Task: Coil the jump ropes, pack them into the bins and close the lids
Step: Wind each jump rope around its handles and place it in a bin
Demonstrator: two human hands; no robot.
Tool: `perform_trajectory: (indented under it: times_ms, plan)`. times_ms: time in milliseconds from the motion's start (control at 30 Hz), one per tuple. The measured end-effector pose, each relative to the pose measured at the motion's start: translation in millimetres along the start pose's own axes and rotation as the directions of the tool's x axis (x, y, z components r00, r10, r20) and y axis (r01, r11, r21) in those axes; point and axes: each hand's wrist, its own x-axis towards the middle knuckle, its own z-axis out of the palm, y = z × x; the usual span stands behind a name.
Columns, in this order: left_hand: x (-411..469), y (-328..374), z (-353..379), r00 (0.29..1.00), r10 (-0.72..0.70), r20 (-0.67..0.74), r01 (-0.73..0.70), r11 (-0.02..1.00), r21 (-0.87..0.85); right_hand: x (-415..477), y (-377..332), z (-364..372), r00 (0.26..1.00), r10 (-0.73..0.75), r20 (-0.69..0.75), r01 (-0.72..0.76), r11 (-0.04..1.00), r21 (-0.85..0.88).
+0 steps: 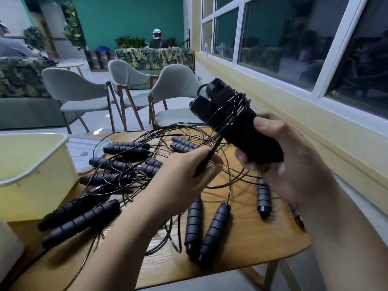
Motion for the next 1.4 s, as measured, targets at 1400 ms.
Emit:
perform_trajectory:
  times_ms: [1400]
  plan:
    - [5,-43,-29,0.991,-0.109,-0.075,0.073,0.925,-0.372,-8,-3,-5,0.848,0.244,0.471,-0.207,0.970,-0.130]
